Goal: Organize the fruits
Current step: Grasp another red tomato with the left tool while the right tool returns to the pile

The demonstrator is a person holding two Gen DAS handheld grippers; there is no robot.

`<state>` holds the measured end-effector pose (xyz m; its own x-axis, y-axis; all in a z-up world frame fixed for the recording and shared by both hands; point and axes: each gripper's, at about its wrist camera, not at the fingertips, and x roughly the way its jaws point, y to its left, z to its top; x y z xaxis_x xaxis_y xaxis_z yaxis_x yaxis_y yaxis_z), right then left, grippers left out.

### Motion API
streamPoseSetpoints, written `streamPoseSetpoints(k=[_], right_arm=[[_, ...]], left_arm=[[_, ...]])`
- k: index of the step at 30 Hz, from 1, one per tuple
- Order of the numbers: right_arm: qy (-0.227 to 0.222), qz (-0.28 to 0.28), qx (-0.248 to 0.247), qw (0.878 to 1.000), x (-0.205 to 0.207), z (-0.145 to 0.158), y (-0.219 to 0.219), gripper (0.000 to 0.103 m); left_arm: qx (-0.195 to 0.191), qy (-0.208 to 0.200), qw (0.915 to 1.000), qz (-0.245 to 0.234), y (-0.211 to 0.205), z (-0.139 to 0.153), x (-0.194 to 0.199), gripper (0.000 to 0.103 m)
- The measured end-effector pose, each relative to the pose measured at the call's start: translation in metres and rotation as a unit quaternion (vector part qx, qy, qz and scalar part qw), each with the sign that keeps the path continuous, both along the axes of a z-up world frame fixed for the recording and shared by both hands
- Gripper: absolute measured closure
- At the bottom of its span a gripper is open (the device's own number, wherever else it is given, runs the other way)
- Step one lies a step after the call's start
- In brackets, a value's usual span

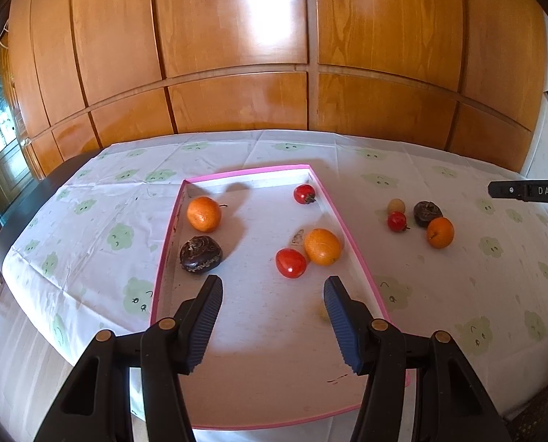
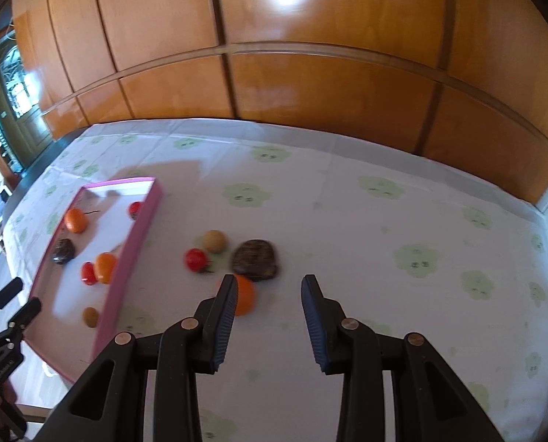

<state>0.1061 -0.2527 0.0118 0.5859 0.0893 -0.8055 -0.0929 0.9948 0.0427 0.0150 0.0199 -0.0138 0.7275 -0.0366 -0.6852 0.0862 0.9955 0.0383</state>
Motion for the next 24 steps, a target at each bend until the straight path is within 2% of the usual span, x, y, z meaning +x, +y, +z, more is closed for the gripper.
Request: streamPoseSetpoints(k=[7, 9, 12, 16, 24], right_arm=[[0.004, -0.052, -0.010, 0.999, 0.005, -0.009, -0.049, 0.067], [0.006, -0.074, 0.001, 0.997, 0.006, -0.016, -0.065, 0.067], [0.033, -0.122, 0.018, 0.992, 0.010, -0.028, -0.089, 0.067], [0.044, -0.151, 0.037, 0.987, 0.010, -0.030, -0.104, 0.067], [0.045, -0.157, 0.051, 0.985, 0.008, -0.028, -0.106, 0.067]], left_arm=[[0.011, 0.003, 0.9999, -0.012, -0.010, 0.000, 0.002, 0.045], [0.014, 0.006, 0.9998, -0.014, -0.013, -0.001, 0.003, 0.045], [0.019, 0.009, 0.9996, -0.020, -0.019, -0.002, 0.005, 0.045], [0.023, 0.011, 0.9992, -0.030, -0.028, -0.003, 0.008, 0.045], [0.026, 0.012, 0.9978, -0.059, -0.052, 0.001, 0.018, 0.045]])
